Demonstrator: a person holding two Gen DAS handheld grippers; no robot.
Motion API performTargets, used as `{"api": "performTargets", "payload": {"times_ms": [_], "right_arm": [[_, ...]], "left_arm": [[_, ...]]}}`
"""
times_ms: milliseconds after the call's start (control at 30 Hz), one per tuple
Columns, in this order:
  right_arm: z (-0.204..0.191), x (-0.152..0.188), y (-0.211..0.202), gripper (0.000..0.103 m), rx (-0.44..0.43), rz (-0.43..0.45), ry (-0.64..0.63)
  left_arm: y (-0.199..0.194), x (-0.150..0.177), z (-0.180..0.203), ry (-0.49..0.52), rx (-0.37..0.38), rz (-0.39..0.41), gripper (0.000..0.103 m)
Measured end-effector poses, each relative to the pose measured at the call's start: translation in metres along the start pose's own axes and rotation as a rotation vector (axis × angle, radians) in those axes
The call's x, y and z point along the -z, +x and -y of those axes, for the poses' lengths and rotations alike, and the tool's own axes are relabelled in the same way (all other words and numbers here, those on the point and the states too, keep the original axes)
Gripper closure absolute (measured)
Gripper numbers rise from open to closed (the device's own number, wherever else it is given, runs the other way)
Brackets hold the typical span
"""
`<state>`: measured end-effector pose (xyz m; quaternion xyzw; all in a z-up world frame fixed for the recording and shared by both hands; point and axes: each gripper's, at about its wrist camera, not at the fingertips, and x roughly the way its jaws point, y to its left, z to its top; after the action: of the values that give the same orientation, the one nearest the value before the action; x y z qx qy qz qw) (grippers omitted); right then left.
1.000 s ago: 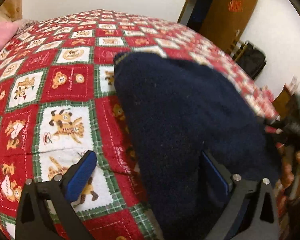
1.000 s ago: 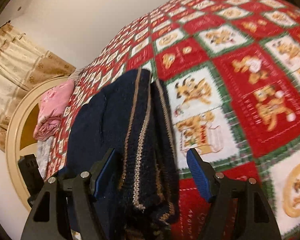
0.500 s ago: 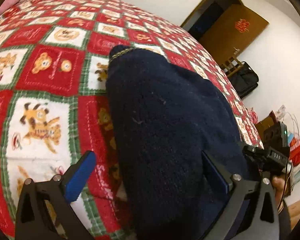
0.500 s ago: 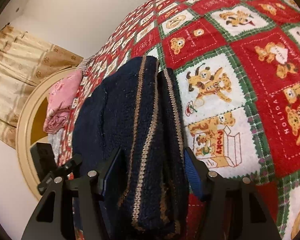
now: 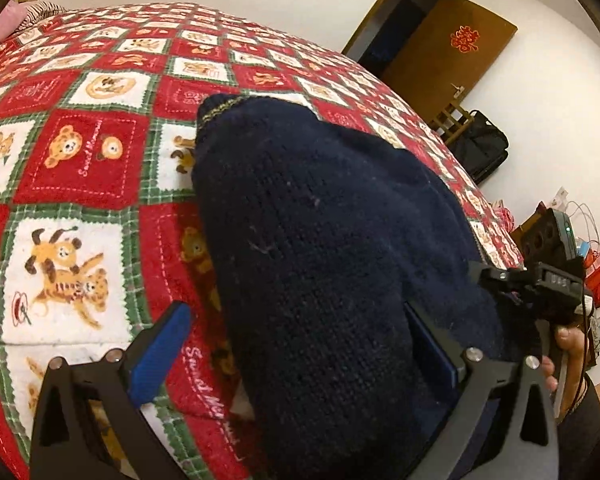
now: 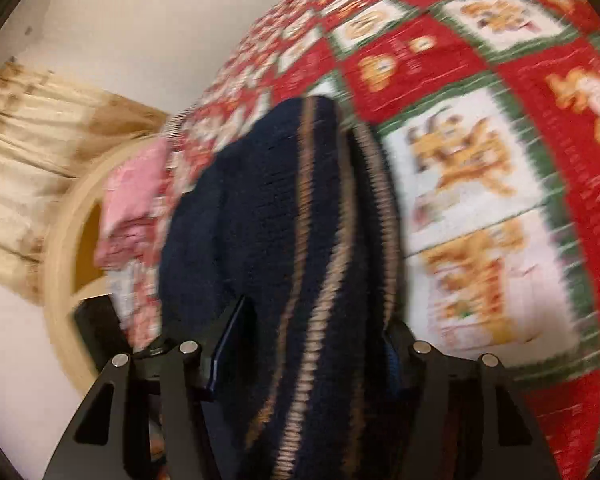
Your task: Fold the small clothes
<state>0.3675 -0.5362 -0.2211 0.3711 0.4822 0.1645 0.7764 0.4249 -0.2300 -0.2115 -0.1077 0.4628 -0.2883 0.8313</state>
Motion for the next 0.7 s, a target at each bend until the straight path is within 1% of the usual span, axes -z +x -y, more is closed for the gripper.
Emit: {"api": "performTargets", "payload": {"times_ms": [67, 133, 200, 233, 267, 300, 333, 367, 400, 433, 467, 533, 700], "right_arm": [[0.004, 0.001, 0.002, 0.05, 0.028, -0.004, -0.035], [0.005, 0.0, 0.004, 0.05, 0.021, 0.008, -0.038], [0.0, 0.001, 0.005, 0.053, 0.044, 0.024, -0.041], [-0.002, 0.003, 0.004, 0.057, 0.039, 0.038, -0.054], [-0.002, 0.006, 0.003, 0.064, 0.008, 0.054, -0.058], [0.0, 0.008, 0.003, 0.066, -0.002, 0.064, -0.045], [0.001, 0.01, 0.002, 0.067, -0.006, 0.075, -0.037], [0.0, 0.011, 0.001, 0.07, -0.006, 0.087, -0.033], [-0.001, 0.014, -0.001, 0.071, -0.005, 0.1, -0.032], [-0.003, 0.014, -0.002, 0.072, -0.002, 0.107, -0.036], [-0.007, 0.016, -0.004, 0.073, 0.003, 0.116, -0.042], [-0.012, 0.018, -0.008, 0.074, 0.0, 0.129, -0.043], [-0.021, 0.027, -0.018, 0.076, -0.022, 0.162, -0.047]], "left_arm": [[0.0, 0.0, -0.002, 0.001, 0.013, 0.001, 0.0], [0.0, 0.002, -0.002, -0.001, 0.016, 0.005, 0.0], [0.0, 0.002, 0.0, 0.014, 0.009, 0.005, 0.0], [0.0, 0.003, 0.001, 0.019, 0.009, 0.004, 0.0], [-0.001, 0.003, 0.003, 0.026, 0.009, 0.002, 0.001], [-0.002, 0.004, 0.005, 0.033, 0.016, 0.006, 0.009], [-0.005, 0.005, 0.008, 0.043, 0.046, 0.009, 0.025], [-0.008, 0.006, 0.011, 0.049, 0.048, 0.013, 0.028], [-0.009, 0.006, 0.013, 0.055, 0.048, 0.015, 0.036], [-0.011, 0.007, 0.014, 0.057, 0.043, 0.021, 0.04], [-0.014, 0.007, 0.015, 0.051, 0.039, 0.026, 0.041], [-0.018, 0.006, 0.015, 0.037, 0.033, 0.03, 0.048], [-0.03, 0.005, 0.027, 0.055, -0.01, 0.051, 0.053]]}}
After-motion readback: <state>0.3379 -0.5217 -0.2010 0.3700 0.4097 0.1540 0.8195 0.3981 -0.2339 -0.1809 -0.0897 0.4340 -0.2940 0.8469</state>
